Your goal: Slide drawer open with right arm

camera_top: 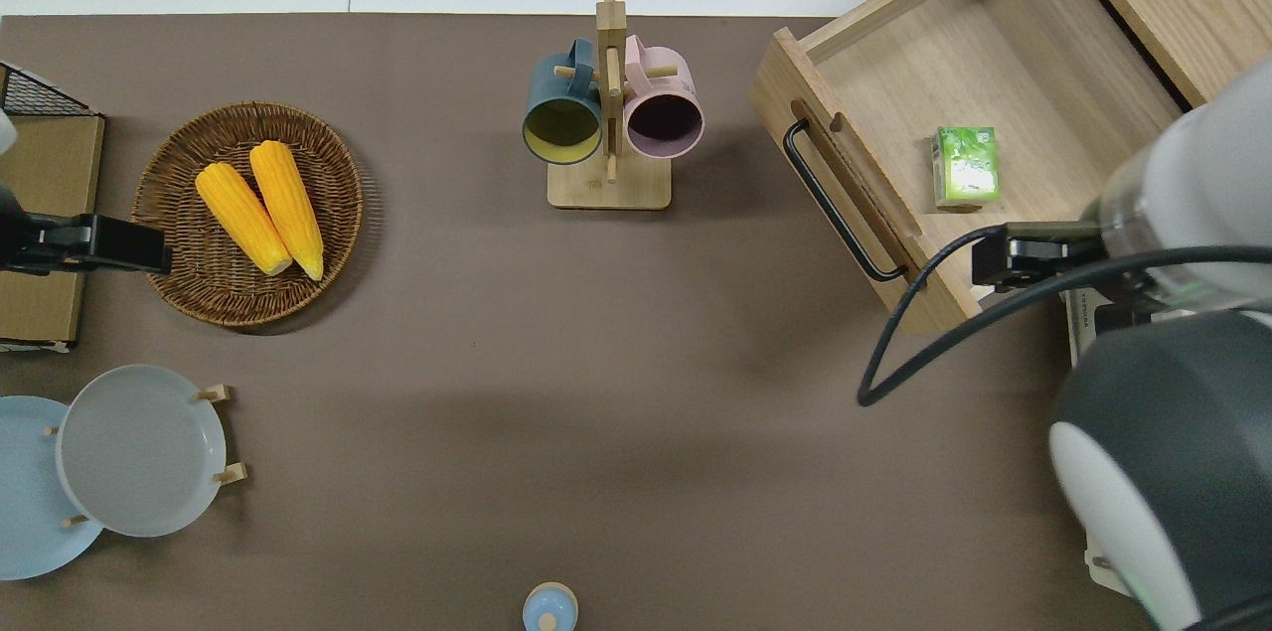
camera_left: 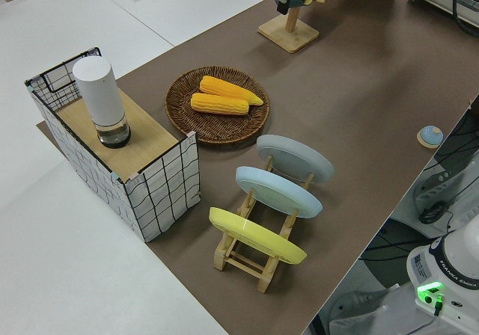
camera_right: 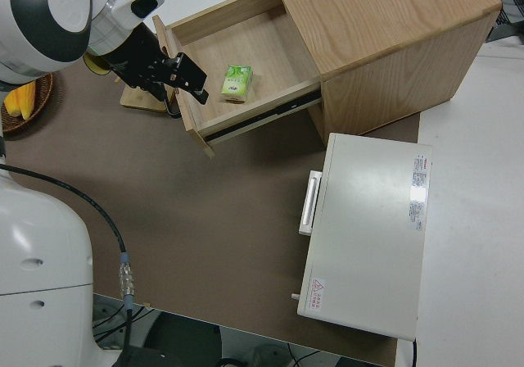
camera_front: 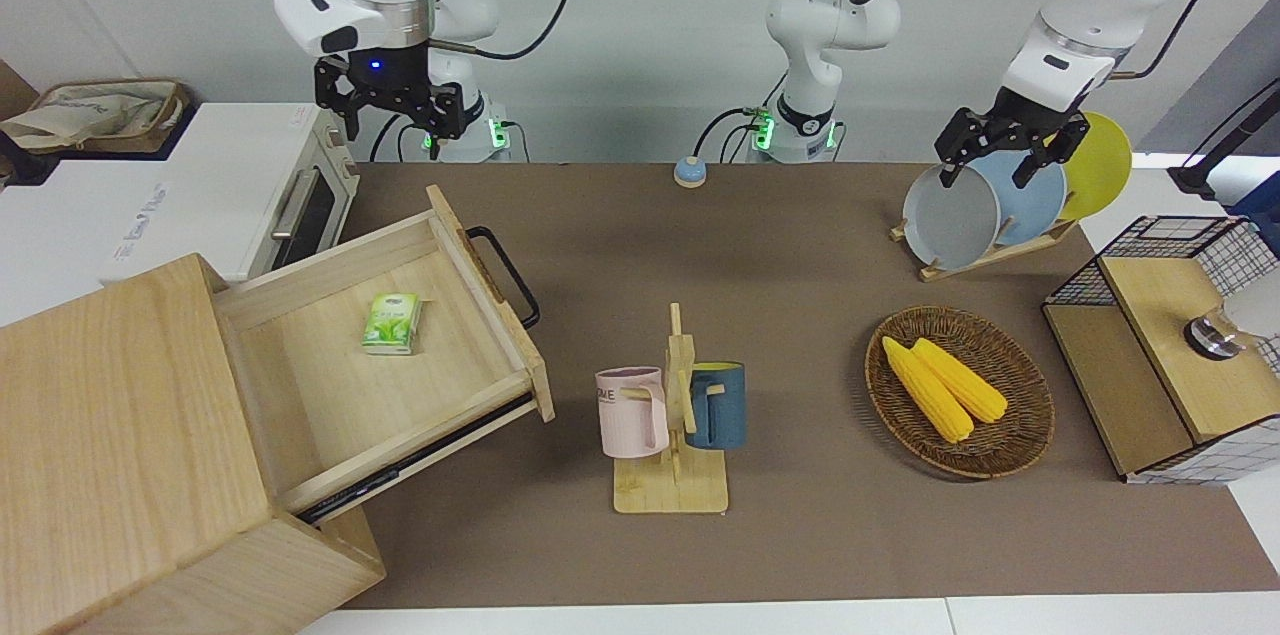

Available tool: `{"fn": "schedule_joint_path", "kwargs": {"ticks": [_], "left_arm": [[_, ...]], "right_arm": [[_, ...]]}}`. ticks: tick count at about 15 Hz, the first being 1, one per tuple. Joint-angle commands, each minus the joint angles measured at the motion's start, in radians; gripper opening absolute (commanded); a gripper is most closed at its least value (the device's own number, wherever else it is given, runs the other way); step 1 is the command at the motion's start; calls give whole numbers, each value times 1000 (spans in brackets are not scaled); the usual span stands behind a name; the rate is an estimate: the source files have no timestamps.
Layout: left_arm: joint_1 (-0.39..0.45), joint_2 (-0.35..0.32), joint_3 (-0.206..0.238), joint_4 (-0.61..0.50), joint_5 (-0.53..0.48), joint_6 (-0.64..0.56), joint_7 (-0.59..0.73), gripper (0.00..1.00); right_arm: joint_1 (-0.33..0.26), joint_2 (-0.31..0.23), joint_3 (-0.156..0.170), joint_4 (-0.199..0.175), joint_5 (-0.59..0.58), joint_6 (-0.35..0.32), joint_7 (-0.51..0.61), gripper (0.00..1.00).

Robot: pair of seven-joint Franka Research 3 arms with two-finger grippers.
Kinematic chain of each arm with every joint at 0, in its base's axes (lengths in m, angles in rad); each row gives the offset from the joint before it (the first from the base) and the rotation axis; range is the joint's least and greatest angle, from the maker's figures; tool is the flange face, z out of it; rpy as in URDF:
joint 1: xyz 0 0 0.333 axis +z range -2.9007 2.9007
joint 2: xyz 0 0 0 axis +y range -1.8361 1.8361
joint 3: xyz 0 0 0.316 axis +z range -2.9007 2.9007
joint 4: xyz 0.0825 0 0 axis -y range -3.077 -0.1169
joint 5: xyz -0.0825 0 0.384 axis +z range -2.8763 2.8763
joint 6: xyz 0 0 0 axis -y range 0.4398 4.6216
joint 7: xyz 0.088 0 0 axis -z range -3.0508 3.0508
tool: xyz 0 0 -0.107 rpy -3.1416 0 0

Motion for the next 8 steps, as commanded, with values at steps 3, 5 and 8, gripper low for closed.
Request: {"fn": "schedule_joint_path", "kwargs": {"ticks": [3, 5, 8], "left_arm": [[-17, 12, 16, 20, 14, 1, 7, 998], [-17, 12, 16, 20, 14, 1, 7, 998], [-17, 12, 16, 20, 14, 1, 7, 995]], "right_arm": [[-160, -29, 17, -48, 149, 42, -99, 983], [-200, -45, 17, -104, 172, 104, -105, 983], [-207, -67, 5, -184, 181, 167, -95, 983]]}}
